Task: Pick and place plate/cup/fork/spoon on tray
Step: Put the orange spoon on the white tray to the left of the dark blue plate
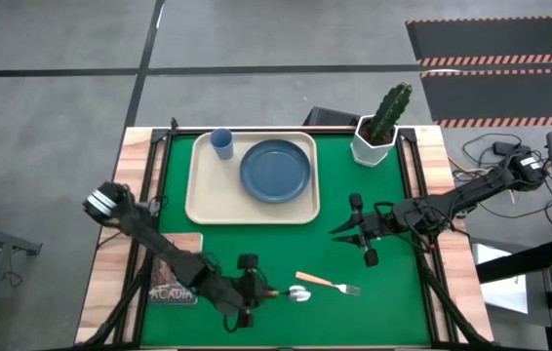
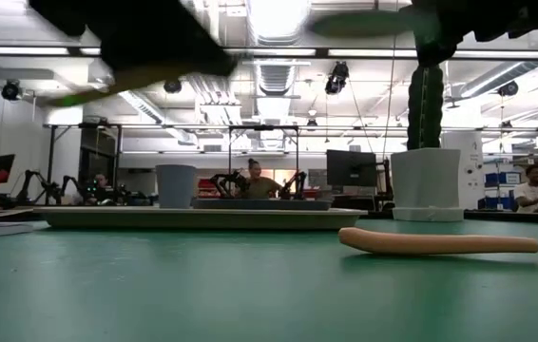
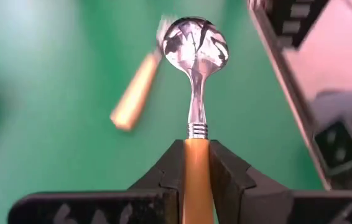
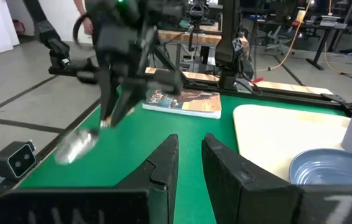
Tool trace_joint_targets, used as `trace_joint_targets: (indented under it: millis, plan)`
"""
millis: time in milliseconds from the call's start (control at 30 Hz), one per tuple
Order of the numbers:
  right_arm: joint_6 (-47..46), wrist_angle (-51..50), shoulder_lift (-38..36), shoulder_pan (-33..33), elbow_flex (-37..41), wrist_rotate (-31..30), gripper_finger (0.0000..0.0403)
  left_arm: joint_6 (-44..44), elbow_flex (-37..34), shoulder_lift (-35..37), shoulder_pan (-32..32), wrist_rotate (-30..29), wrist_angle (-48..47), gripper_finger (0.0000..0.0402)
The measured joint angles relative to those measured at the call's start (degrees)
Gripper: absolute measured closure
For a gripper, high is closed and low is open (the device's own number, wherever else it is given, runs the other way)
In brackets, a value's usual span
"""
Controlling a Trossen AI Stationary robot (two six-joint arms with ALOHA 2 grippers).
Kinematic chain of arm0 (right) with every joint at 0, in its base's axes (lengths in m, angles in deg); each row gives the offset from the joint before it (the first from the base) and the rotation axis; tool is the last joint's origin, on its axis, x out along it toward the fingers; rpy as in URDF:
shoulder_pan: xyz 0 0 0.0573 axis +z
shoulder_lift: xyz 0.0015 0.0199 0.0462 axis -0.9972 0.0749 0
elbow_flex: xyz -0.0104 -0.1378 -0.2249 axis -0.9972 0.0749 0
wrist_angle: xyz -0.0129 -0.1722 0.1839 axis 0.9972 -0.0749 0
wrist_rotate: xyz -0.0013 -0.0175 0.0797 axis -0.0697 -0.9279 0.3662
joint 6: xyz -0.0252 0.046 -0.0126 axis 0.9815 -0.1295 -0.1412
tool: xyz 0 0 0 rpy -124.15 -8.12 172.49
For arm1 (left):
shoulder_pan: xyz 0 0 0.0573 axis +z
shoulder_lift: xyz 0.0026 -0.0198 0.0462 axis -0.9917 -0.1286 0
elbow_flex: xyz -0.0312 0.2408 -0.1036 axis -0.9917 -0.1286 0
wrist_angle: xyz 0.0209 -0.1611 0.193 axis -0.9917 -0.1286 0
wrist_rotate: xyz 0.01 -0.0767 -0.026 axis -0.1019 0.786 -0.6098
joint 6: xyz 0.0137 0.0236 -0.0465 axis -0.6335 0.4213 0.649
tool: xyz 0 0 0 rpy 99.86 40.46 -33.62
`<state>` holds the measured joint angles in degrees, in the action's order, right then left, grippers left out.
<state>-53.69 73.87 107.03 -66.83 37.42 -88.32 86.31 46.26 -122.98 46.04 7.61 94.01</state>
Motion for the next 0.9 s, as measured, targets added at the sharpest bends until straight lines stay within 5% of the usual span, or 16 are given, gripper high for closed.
trace_joint_targets:
  millis: [167, 433, 733, 900]
  plan:
    - [0.3, 1.0, 1.5, 0.0, 0.0, 1.0, 0.0344, -12.0, -2.0, 7.9, 0.6, 0.2, 15.0, 0.0373]
    - [4.5, 16.9, 10.5, 0.0, 0.0, 11.4, 0.0306, -32.1, -5.2, 12.1, 3.0, 11.9, 33.2, 0.0373]
    - [4.5, 36.2, 23.4, 0.2, -3.0, 15.4, 0.0242, -33.9, -10.4, 5.9, 6.9, 12.3, 54.5, 0.0359]
    - [5.0, 38.9, 29.0, 1.5, -7.3, 19.5, 0.0226, -29.2, -10.1, 0.9, 8.4, 15.2, 59.1, 0.0358]
